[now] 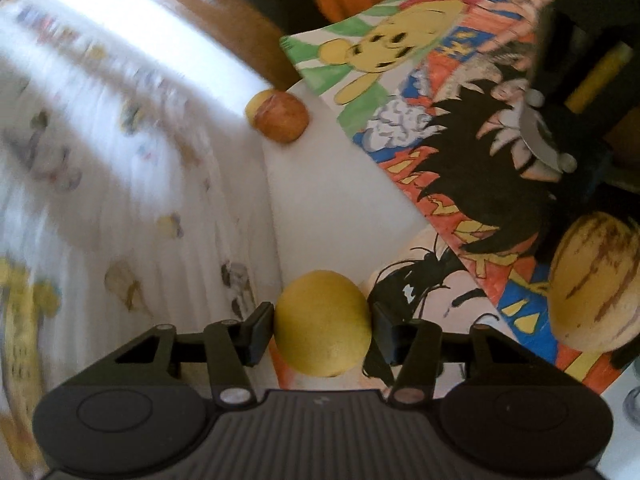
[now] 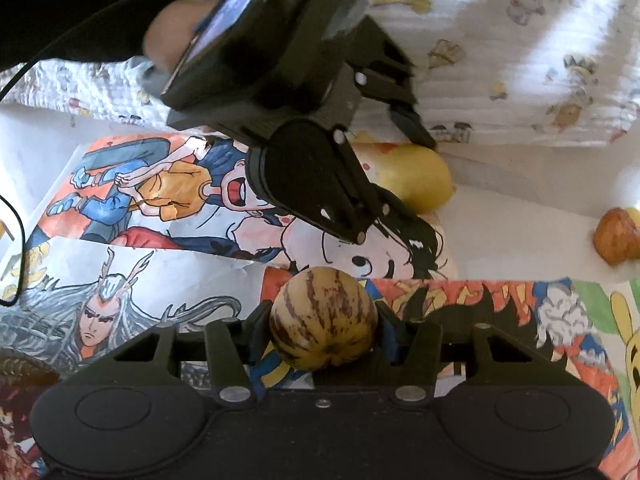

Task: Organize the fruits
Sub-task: 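Close the left tool on the yellow lemon while the right tool holds the striped fruit, then carry the lemon in the left tool and striped fruit in the right tool over the tray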

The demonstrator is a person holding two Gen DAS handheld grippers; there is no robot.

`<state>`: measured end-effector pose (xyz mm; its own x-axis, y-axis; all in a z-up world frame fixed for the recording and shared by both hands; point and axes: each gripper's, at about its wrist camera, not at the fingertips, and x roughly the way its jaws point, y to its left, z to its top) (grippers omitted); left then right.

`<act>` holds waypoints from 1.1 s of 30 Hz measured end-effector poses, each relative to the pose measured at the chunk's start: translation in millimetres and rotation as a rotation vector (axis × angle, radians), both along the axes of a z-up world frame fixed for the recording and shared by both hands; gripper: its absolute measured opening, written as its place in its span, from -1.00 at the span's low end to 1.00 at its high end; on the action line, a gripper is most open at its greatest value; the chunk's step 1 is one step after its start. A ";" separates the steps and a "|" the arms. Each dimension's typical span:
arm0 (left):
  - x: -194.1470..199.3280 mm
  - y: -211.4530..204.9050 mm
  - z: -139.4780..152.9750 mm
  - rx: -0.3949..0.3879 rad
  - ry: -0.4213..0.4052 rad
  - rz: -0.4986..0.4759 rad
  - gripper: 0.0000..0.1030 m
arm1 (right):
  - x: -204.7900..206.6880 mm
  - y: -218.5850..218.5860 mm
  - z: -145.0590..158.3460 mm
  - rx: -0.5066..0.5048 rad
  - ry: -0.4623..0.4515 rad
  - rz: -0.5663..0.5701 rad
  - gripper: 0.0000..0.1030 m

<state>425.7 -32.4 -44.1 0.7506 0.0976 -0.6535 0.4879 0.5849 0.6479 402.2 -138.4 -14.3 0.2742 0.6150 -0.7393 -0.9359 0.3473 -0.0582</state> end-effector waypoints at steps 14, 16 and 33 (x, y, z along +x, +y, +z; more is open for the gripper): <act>-27.3 31.7 26.1 -0.401 0.060 0.332 0.11 | -2.5 -6.3 0.2 0.073 0.075 -0.158 0.06; -32.1 40.4 28.0 -0.486 0.061 0.395 0.11 | -1.3 -7.9 0.2 0.092 0.098 -0.181 0.06; -105.7 83.6 29.8 -0.908 -0.051 0.571 0.10 | -24.0 -27.1 29.8 0.226 0.118 -0.324 0.05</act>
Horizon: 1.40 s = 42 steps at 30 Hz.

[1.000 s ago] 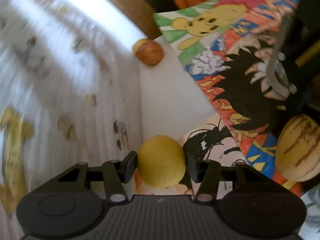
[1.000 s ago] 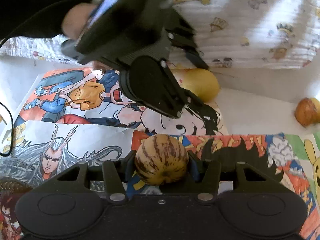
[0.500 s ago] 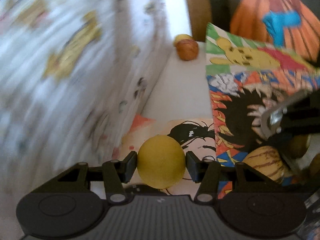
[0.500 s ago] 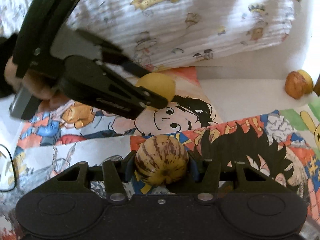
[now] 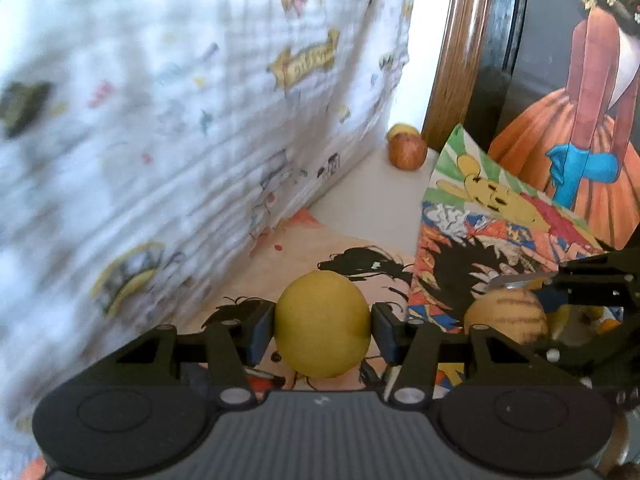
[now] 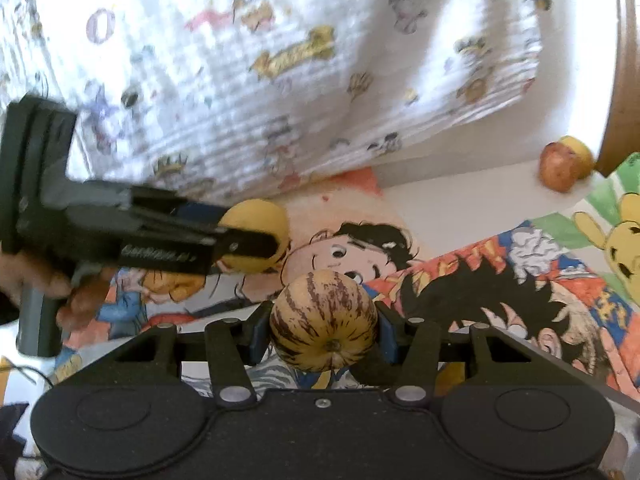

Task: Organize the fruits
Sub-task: 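Carry the lemon in the left tool and striped fruit in the right tool over the tray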

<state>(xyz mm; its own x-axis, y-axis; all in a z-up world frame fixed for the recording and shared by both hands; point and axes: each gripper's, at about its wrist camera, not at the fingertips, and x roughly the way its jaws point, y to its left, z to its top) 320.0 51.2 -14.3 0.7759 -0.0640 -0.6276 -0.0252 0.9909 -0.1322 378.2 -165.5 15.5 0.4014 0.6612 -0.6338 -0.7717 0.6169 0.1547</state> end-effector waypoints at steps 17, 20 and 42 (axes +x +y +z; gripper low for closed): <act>-76.3 -44.2 51.8 -0.151 -0.113 -0.035 0.10 | -75.3 -65.5 48.1 0.122 -0.066 -0.203 0.05; -89.8 -53.3 56.2 -0.176 -0.122 -0.045 0.10 | -90.7 -81.7 50.0 0.118 -0.069 -0.230 0.05; -152.8 -135.5 68.3 -0.236 -0.156 -0.168 0.10 | -192.3 -190.0 35.0 0.085 -0.130 -0.403 0.05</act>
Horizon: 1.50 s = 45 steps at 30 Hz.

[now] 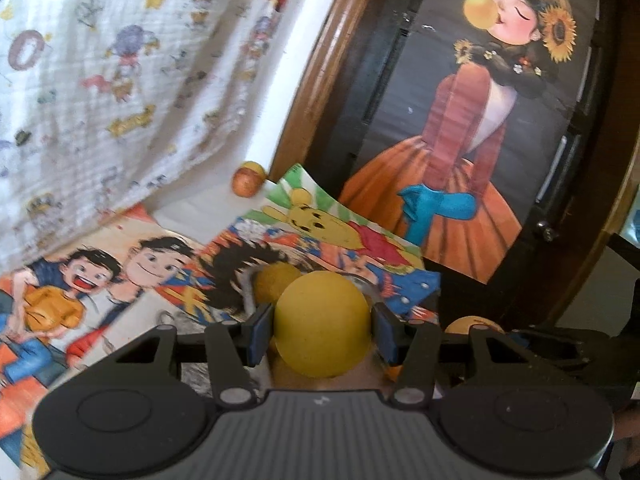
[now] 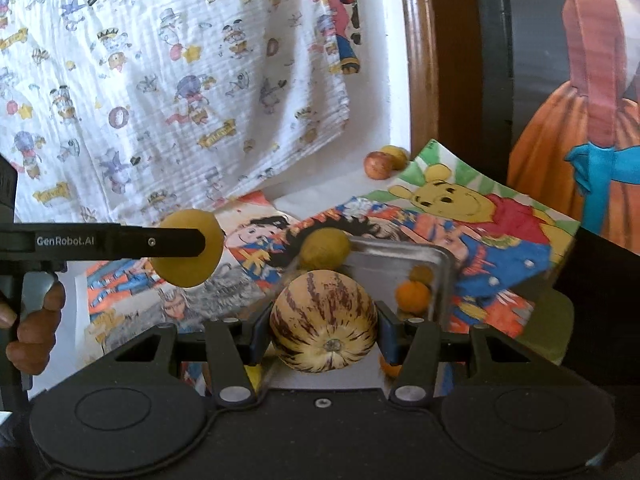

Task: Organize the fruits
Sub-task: 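Carry the lemon in the left tool and striped fruit in the right tool over the tray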

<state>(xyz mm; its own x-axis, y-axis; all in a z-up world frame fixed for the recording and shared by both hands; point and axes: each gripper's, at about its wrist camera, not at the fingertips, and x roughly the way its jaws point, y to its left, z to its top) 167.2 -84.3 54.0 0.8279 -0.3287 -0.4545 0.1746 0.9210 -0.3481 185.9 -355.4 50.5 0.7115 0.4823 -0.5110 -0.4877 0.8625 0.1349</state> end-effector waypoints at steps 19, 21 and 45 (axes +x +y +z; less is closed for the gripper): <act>11.8 -67.4 -37.9 0.095 0.096 -0.152 0.10 | -21.4 -38.3 -59.8 -0.017 0.042 -0.057 0.05; 14.7 -72.6 -41.9 0.113 0.108 -0.164 0.10 | -22.3 -38.7 -64.0 -0.032 0.036 -0.049 0.05; 45.7 -96.8 -61.1 0.296 0.180 -0.225 0.11 | -22.7 -16.9 -83.2 -0.151 -0.033 0.034 0.06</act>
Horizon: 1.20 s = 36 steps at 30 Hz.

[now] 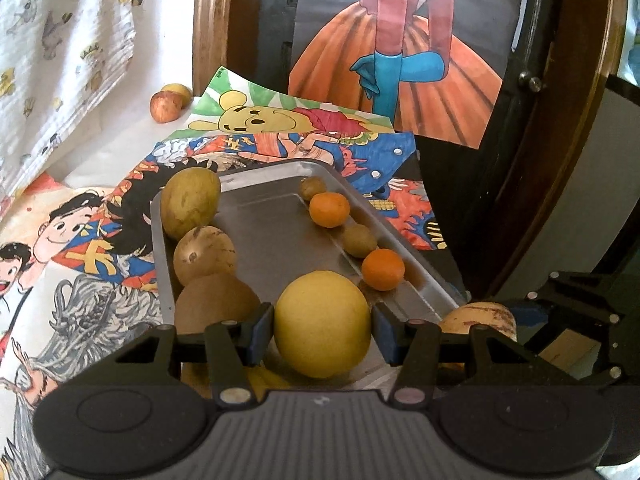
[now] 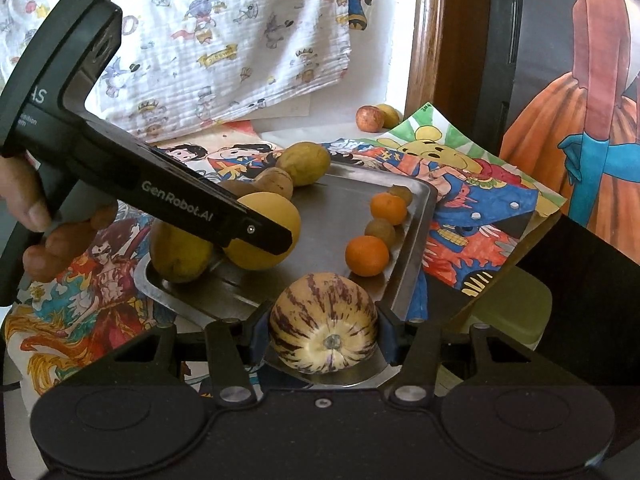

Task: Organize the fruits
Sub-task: 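Carry the lemon in the left tool and striped fruit in the right tool over the tray, then lower the lemon and striped fruit onto the tray and open both tools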

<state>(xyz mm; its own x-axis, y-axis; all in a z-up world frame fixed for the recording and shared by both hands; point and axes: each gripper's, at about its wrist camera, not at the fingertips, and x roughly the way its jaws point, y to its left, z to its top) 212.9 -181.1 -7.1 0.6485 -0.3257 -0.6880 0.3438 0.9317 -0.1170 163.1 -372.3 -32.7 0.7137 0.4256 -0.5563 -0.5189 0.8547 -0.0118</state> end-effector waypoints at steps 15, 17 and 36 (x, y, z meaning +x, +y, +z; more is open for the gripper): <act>14.8 -0.2 -5.5 0.000 0.029 -0.047 0.12 | 5.4 2.8 -2.5 0.000 0.009 -0.003 0.06; 15.1 -0.4 -5.5 0.000 0.032 -0.045 0.13 | 7.2 2.9 -3.1 0.000 0.012 -0.004 0.06; 14.9 0.9 -6.1 -0.019 0.041 -0.039 0.15 | 4.9 -0.9 -4.2 0.003 0.020 -0.019 0.07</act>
